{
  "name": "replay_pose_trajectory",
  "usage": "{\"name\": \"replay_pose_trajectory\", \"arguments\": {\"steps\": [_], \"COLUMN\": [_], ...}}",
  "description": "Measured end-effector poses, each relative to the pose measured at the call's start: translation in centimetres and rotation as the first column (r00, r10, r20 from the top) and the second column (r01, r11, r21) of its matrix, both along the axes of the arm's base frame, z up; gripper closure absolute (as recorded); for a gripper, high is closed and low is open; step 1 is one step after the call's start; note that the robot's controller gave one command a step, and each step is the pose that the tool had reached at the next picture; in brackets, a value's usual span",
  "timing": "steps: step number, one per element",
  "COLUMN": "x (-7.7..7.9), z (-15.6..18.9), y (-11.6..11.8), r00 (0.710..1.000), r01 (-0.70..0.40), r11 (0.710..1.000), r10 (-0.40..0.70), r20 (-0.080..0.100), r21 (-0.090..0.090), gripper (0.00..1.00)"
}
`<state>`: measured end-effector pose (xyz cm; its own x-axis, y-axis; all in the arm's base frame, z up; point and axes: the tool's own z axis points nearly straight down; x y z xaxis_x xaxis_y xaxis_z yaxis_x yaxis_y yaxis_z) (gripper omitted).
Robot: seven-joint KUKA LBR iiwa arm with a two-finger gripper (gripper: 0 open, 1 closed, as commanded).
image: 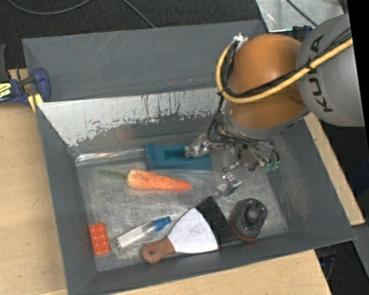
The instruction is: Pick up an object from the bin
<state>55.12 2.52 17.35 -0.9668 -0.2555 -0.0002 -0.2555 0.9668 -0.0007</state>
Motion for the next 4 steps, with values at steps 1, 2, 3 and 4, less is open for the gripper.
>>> {"name": "replay_pose_trajectory", "arguments": {"steps": [1, 2, 3, 4], "x": [-0.3, -0.2, 5.0, 5.0], "z": [-3.4, -5.9, -9.1, -9.1], "y": [3.1, 4.5, 9.2, 9.2], "r00": [0.987, 0.991, 0.989, 0.989], "r01": [-0.162, -0.131, -0.145, -0.145], "r11": [0.987, 0.991, 0.989, 0.989], "r10": [0.162, 0.131, 0.145, 0.145], "r20": [0.014, -0.007, 0.000, 0.000], "r21": [0.000, 0.003, 0.005, 0.005], "gripper": [0.00, 0.00, 1.00, 1.00]}}
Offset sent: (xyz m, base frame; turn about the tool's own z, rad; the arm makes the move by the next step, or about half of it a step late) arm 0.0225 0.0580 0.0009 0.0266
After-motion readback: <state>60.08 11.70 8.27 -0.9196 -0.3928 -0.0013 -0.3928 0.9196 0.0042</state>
